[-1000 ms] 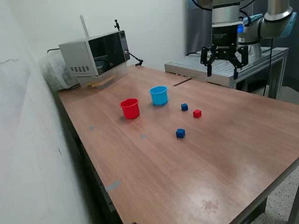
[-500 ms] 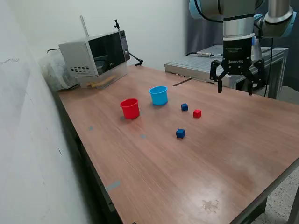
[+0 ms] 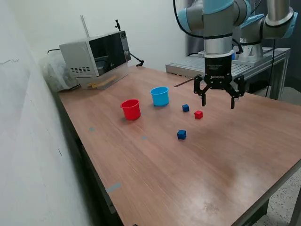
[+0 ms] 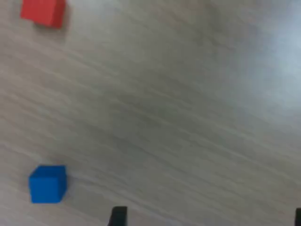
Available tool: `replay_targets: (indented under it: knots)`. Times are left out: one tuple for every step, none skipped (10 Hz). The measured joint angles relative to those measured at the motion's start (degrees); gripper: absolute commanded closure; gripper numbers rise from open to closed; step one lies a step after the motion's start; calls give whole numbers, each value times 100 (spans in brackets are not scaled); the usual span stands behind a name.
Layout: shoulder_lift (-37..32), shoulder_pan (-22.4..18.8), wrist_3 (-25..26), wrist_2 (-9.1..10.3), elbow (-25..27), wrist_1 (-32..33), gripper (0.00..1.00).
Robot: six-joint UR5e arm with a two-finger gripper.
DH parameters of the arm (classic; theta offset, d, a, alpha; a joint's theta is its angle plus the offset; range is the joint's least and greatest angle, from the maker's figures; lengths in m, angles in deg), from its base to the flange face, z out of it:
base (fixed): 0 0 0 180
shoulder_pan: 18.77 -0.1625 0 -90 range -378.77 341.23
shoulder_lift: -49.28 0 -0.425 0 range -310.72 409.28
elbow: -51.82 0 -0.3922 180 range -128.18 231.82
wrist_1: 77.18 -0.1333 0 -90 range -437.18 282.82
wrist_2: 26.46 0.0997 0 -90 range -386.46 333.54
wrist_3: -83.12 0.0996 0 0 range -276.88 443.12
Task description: Place red objects in the red bin, and blue objects in the blue bin.
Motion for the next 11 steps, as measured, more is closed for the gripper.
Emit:
replay_targets:
  knots:
    - [111, 86, -162, 12, -107, 0, 0]
    - [224, 157, -306, 33, -221, -1, 0]
    - [342, 208, -409, 54, -333, -4, 0]
    - [465, 231, -478, 71, -437, -4, 0]
    - [586, 226, -523, 84, -523, -4, 0]
    - [689, 208, -551, 96, -581, -2, 0]
    - [761, 187, -568, 120, -619, 0, 0]
    - [812, 172, -580, 156, -643, 2, 0]
    - [850, 163, -587, 188, -662, 4, 0]
    - [881, 170, -592, 211, -684, 6, 0]
    - [906, 198, -604, 227, -710, 9, 0]
